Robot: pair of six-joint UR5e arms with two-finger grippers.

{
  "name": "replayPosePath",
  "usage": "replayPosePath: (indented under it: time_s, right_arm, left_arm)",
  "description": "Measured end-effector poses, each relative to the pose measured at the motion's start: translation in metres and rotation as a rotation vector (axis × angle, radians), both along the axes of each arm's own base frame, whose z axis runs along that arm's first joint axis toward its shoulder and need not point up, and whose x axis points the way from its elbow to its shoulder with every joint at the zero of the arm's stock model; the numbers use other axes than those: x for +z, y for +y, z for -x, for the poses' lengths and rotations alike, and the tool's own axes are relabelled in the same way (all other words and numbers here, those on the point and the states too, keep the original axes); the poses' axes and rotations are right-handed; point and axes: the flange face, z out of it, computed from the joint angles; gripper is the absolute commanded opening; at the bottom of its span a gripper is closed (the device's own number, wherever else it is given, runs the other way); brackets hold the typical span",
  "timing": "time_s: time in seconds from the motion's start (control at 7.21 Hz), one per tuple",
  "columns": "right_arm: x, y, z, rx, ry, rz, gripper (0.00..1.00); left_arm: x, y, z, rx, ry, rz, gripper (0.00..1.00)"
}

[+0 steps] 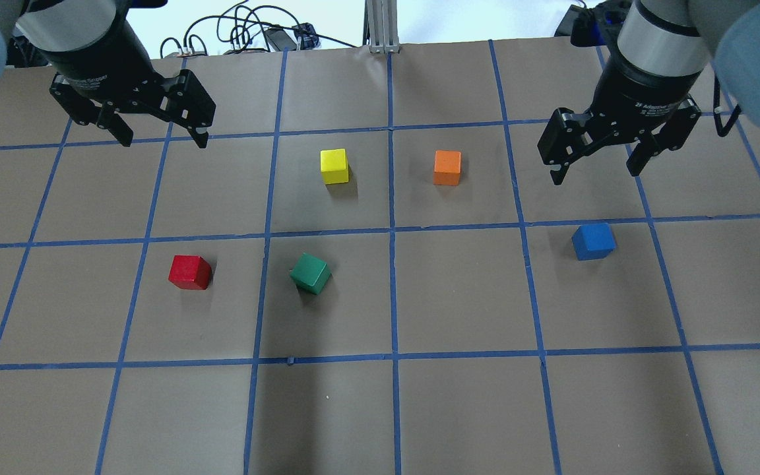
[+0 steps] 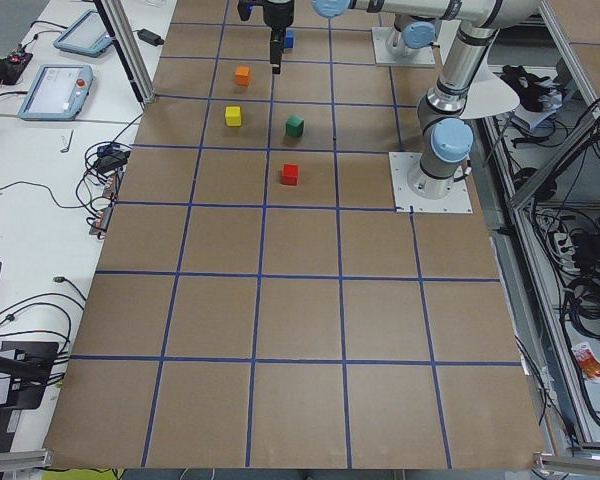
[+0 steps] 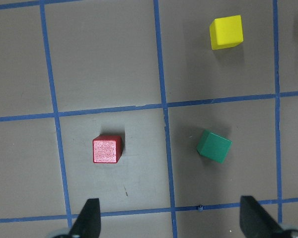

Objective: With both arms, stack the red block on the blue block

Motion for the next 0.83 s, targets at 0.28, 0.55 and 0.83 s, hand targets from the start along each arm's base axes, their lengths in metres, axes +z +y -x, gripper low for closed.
replayPosePath:
  time_s: [0.28,0.55,0.83]
  right_arm:
    - [0.0002,-0.0005,0.0005,0.002,0.001,0.003,1.00]
    - [0.0004,-0.0009,0.0006,0.000,0.000,0.006,1.00]
    - [0.0003,-0.0002,0.0000,-0.003,-0.001,0.004,1.00]
  left_arm:
    - [0.0011,-0.0024,-0.0021,0.005,0.001,-0.021,1.00]
    - [0.0017,-0.0068,-0.0026,0.007,0.005,-0.028,1.00]
    - [0.0011,-0.0107,-0.0028,0.008,0.005,-0.030,1.00]
